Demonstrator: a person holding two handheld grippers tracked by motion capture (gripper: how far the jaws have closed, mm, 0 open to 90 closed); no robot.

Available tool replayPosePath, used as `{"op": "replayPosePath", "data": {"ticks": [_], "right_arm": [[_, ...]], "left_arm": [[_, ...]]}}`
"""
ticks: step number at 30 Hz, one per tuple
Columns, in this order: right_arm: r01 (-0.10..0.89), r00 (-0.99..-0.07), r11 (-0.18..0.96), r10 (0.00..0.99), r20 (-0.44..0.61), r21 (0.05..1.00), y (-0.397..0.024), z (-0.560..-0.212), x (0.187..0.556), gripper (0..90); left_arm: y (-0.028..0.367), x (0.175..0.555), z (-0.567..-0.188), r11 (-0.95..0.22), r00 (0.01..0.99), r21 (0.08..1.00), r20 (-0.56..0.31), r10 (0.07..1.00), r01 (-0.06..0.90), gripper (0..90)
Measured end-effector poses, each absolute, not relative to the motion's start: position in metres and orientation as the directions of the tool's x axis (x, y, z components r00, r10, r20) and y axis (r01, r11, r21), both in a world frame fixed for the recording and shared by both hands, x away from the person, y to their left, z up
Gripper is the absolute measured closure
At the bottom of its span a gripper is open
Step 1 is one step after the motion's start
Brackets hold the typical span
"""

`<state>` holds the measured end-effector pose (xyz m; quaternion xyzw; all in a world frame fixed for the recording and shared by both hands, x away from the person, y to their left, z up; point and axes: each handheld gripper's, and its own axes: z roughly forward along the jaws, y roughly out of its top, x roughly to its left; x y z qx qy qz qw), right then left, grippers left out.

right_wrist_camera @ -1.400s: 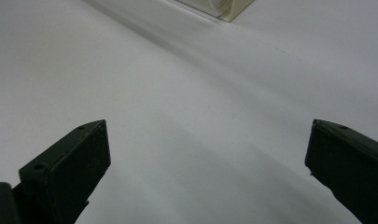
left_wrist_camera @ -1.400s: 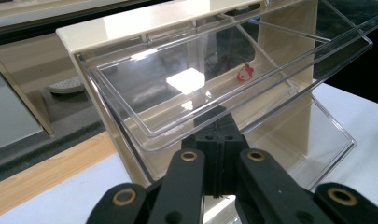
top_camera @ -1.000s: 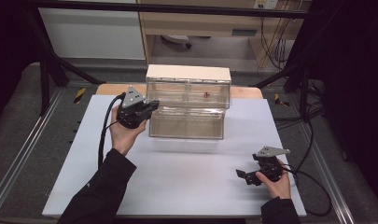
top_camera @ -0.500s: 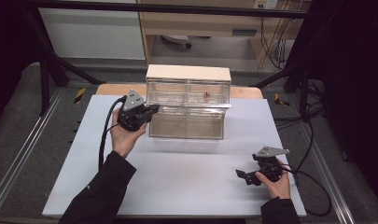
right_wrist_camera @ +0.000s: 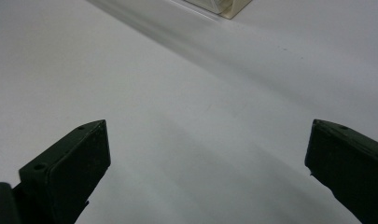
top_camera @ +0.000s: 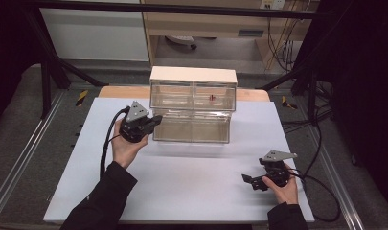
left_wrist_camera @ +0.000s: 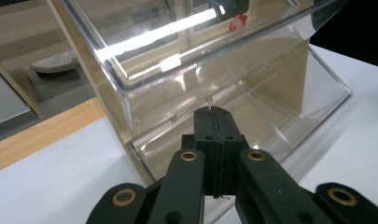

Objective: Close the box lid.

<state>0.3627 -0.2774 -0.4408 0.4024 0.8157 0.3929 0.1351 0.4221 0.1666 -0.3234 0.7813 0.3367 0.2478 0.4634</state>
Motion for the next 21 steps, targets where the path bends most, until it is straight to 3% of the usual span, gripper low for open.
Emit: {"op": "replayPosePath", "data": {"ticks": [8,21], "right_arm": [[0.549,-0.639,0.365,0.763,0.096,0.752,-0.278,-0.440,0.362,0.8],[0.550,-0.637,0.361,0.764,0.100,0.753,-0.278,-0.440,0.362,0.8]], "left_arm": [[0.183,0.415,-0.327,-0.360,0.664,0.876,0.063,0.746,0.322,81.4],[0.209,0.405,-0.347,-0.388,0.637,0.844,0.073,0.768,0.371,47.1]]}}
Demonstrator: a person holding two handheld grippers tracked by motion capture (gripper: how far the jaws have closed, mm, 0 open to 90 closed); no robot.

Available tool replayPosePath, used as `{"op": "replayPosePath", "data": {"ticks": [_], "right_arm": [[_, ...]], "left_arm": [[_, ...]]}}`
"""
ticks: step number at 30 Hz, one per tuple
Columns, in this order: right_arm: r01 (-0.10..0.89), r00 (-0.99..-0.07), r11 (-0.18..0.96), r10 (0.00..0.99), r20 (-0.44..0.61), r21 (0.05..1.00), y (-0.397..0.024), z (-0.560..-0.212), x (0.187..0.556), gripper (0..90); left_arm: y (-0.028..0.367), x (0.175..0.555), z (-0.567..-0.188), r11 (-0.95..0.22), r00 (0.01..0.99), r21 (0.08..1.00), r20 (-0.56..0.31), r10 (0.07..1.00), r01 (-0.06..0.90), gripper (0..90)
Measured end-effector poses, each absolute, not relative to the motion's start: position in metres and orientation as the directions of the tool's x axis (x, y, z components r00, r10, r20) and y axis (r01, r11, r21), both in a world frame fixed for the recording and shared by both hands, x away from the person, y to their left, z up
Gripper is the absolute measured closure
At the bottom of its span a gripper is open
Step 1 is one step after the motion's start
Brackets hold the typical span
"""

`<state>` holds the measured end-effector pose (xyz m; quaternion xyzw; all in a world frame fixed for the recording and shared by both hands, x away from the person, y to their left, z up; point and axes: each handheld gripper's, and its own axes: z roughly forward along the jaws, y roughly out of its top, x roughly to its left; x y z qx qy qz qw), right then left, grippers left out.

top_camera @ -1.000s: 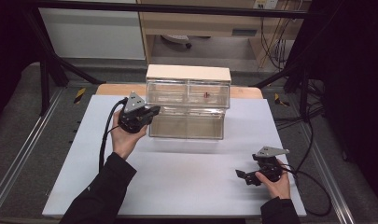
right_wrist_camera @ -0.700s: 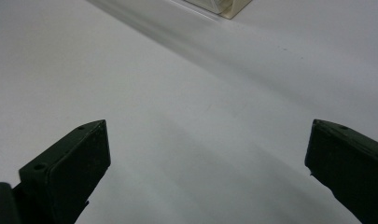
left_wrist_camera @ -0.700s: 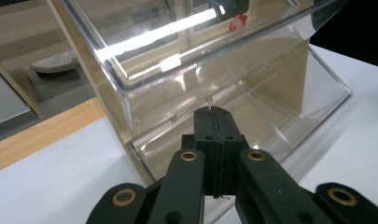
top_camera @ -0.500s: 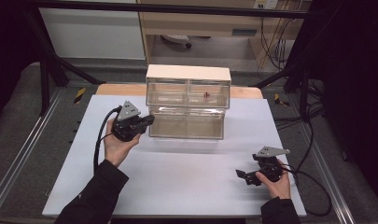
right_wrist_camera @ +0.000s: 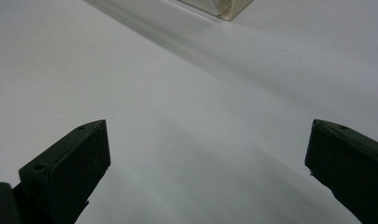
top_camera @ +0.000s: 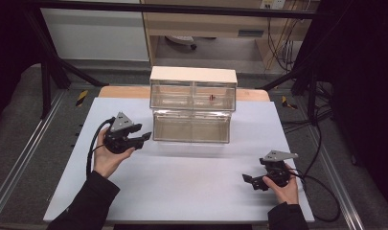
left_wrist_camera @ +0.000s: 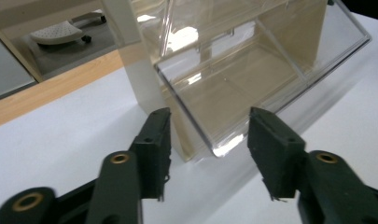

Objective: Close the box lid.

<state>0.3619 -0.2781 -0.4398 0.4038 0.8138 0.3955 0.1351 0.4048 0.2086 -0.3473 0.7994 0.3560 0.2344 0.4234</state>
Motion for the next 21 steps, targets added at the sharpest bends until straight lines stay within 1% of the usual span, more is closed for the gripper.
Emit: {"op": "replayPosePath", "data": {"ticks": [3,7,15,21], "right_arm": [[0.548,-0.639,0.362,0.763,0.098,0.754,-0.279,-0.440,0.362,0.9],[0.551,-0.639,0.362,0.763,0.101,0.752,-0.278,-0.440,0.362,0.9],[0.548,-0.642,0.366,0.760,0.098,0.752,-0.278,-0.440,0.362,0.8],[0.549,-0.643,0.369,0.760,0.097,0.750,-0.278,-0.440,0.361,0.8]], "left_arm": [[0.214,0.401,-0.355,-0.380,0.621,0.839,0.066,0.781,0.389,37.4],[0.222,0.398,-0.366,-0.371,0.613,0.833,0.049,0.789,0.411,27.1],[0.237,0.386,-0.391,-0.362,0.598,0.819,0.030,0.801,0.444,13.4],[0.247,0.376,-0.408,-0.377,0.598,0.805,0.035,0.801,0.458,8.5]]}}
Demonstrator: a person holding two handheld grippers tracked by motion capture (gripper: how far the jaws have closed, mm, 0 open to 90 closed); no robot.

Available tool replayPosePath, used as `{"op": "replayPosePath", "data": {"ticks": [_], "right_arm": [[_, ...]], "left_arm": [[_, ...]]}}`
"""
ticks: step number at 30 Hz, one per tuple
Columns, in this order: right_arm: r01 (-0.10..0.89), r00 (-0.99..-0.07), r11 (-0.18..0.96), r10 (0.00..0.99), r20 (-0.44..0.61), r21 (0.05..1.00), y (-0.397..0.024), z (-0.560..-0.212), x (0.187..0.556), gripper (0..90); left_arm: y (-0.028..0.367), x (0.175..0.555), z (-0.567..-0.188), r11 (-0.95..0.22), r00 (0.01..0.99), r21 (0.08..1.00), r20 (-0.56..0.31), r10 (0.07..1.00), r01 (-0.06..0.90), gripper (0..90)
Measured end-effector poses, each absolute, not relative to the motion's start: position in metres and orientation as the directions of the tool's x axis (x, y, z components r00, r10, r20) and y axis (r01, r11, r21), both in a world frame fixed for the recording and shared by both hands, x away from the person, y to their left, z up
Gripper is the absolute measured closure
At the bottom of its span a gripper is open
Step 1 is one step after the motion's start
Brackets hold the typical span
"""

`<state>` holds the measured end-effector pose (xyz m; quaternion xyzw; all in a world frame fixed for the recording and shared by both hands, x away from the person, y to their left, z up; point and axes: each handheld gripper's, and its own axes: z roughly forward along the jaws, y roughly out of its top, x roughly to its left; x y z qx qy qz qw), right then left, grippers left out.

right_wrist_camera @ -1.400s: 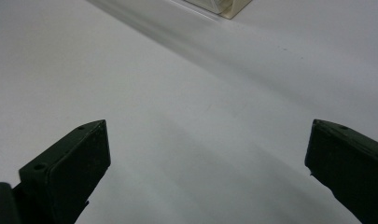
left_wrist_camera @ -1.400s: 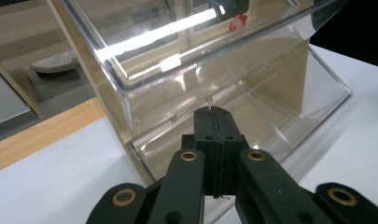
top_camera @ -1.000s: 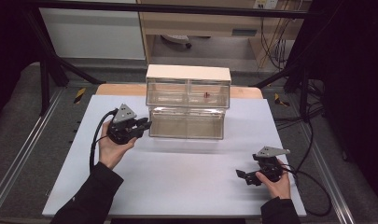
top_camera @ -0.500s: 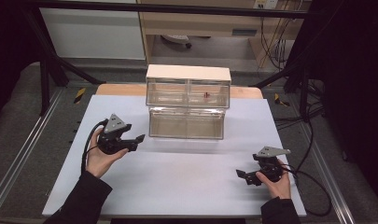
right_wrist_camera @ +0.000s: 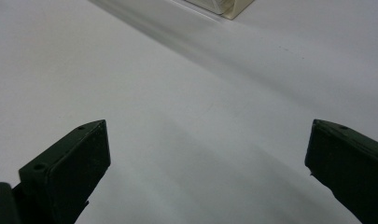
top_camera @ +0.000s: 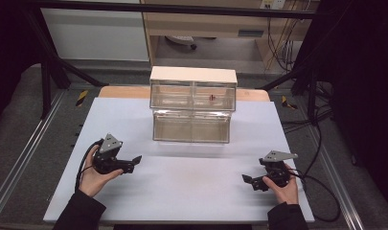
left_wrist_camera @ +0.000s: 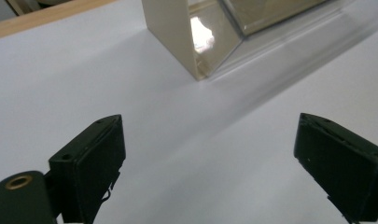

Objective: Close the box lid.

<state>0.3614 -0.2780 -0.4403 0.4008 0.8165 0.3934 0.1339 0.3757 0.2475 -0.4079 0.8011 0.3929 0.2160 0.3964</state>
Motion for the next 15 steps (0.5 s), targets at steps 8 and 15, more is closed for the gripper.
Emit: {"op": "replayPosePath", "data": {"ticks": [8,15], "right_arm": [[0.544,-0.649,0.376,0.755,0.092,0.750,-0.278,-0.441,0.361,0.8],[0.548,-0.651,0.379,0.753,0.096,0.746,-0.277,-0.442,0.360,0.9]], "left_arm": [[0.261,0.362,-0.427,-0.371,0.595,0.795,0.016,0.804,0.481,7.9],[0.268,0.357,-0.438,-0.365,0.598,0.788,-0.005,0.802,0.496,7.3]]}}
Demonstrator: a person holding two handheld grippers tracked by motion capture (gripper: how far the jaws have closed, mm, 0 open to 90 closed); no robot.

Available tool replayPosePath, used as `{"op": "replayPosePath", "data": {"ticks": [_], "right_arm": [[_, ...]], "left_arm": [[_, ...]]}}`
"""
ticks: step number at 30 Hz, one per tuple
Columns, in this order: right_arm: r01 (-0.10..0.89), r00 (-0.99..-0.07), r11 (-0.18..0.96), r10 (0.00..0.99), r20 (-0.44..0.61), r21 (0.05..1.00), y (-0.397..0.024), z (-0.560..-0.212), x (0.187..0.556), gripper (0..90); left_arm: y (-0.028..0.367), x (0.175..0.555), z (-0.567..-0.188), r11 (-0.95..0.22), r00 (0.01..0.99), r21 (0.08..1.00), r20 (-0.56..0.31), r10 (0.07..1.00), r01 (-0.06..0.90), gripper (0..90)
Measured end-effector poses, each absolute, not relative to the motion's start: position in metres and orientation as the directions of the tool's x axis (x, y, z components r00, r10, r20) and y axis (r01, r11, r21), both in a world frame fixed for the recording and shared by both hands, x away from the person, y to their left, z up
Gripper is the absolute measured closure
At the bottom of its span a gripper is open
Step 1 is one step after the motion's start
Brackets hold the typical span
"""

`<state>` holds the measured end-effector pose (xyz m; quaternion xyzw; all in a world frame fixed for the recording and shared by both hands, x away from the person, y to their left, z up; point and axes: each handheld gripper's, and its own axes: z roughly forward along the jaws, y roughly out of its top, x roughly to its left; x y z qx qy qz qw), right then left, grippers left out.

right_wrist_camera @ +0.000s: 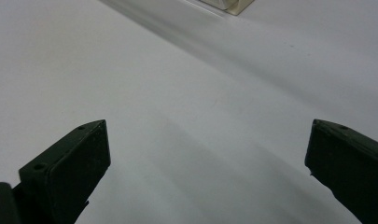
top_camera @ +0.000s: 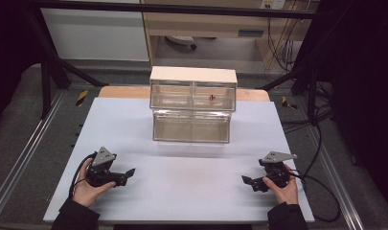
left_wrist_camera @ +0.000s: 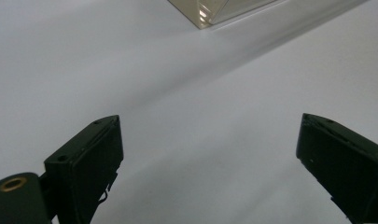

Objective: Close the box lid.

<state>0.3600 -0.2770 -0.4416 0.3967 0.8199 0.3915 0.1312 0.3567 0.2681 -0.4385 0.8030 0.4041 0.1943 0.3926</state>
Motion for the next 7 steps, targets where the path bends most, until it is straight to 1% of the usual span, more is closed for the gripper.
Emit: {"op": "replayPosePath", "data": {"ticks": [7], "right_arm": [[0.550,-0.651,0.375,0.753,0.101,0.746,-0.2766,-0.4418,0.3593,0.9]], "left_arm": [[0.2721,0.3535,-0.4442,-0.374,0.601,0.781,-0.002,0.799,0.500,6.4]]}}
